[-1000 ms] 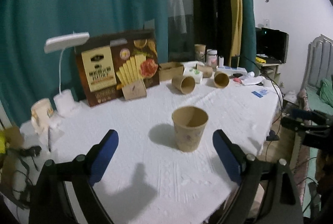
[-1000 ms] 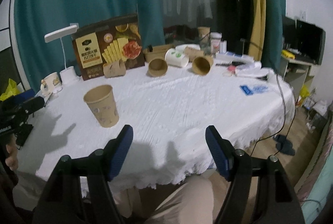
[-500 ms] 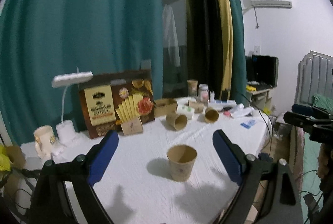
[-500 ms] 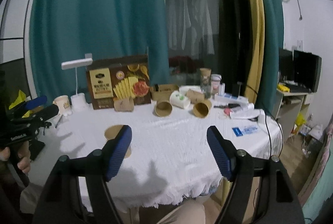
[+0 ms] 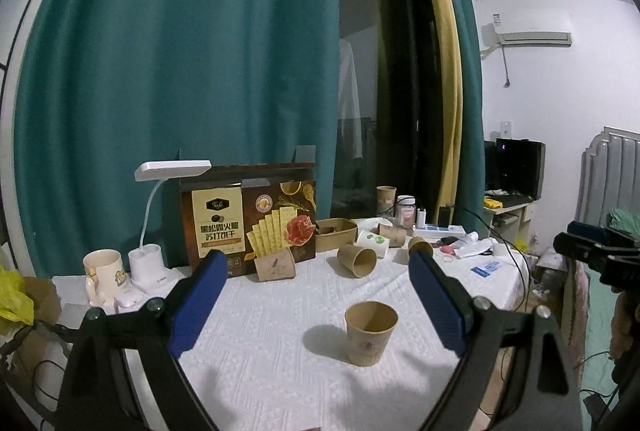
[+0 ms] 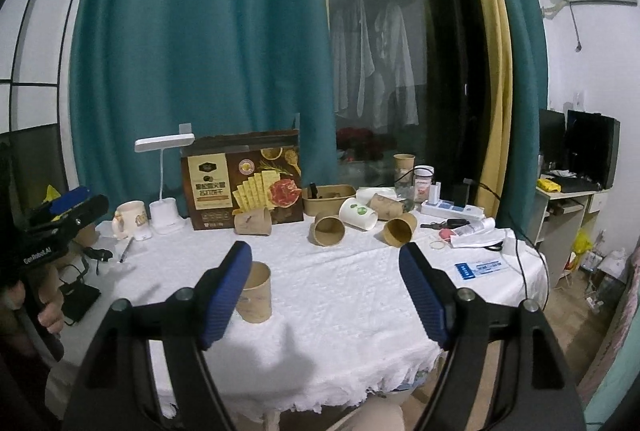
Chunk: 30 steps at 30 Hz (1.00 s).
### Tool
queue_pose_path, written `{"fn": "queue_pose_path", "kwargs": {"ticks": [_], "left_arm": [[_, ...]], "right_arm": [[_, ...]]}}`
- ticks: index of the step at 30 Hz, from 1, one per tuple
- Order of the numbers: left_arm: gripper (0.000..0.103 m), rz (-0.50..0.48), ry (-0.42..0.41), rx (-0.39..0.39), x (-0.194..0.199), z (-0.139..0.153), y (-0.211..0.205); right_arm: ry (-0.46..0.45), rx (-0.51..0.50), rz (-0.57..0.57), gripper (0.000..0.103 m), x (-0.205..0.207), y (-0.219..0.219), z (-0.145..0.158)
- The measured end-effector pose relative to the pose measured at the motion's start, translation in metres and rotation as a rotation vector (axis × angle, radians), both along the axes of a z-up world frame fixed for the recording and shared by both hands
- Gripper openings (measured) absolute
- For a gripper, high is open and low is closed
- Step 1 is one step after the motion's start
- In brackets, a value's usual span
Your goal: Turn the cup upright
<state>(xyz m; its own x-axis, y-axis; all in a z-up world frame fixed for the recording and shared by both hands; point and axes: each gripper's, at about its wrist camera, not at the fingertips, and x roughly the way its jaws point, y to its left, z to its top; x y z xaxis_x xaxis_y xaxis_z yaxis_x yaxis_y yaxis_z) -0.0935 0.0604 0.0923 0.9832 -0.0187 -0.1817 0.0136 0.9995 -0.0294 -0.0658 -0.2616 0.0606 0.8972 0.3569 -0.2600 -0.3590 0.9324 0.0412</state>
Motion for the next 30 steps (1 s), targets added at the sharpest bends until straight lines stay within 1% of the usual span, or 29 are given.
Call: {"fn": "queue_pose_path", "kwargs": {"ticks": [8, 13, 20, 30], "left_arm": [[0.092, 0.004, 0.025, -0.008, 0.003, -0.009, 0.004], [0.092, 0.005, 0.031, -0.008, 0.005, -0.011, 0.006], [0.092, -0.002, 0.036, 0.008, 0.007, -0.015, 0.003], [0.092, -0.003, 0.035, 0.009, 0.006, -0.016, 0.002]], "right_arm": [[0.024, -0.013, 0.022, 0.074, 0.011, 0.015, -0.009], [0.038, -0.017, 0.022, 0.074, 0.016, 0.018, -0.013], [0.032, -0.022, 0.022, 0.074, 0.017, 0.018, -0.013], [0.031, -0.026, 0.02, 0.074, 0.017, 0.019, -0.013]]}}
